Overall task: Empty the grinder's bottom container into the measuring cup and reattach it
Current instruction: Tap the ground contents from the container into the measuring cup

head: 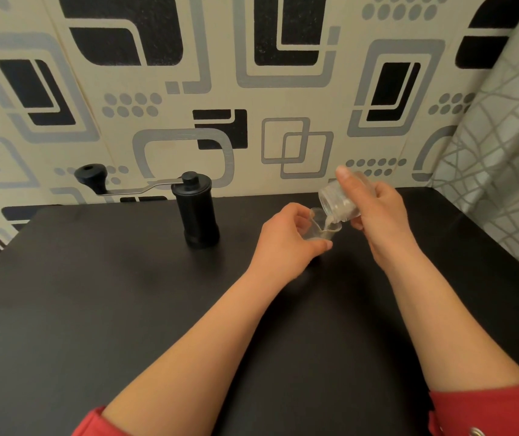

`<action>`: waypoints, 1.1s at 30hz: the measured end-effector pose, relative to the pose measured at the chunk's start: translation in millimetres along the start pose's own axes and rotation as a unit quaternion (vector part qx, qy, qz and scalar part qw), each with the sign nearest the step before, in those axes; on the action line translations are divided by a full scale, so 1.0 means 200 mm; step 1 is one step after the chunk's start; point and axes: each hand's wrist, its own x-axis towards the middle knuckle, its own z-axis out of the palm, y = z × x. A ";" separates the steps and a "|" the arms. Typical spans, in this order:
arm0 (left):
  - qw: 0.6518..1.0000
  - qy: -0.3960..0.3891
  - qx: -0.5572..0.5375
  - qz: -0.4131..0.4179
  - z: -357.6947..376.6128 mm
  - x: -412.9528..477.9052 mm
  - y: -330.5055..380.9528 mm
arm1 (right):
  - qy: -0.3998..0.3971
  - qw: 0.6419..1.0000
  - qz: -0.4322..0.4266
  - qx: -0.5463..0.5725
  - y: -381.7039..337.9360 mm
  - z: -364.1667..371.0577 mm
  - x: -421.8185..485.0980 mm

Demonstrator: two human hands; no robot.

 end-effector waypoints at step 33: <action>0.999 0.035 -0.012 -0.006 -0.02 0.00 0.02 | -0.063 0.996 -0.064 0.014 0.04 0.00 0.03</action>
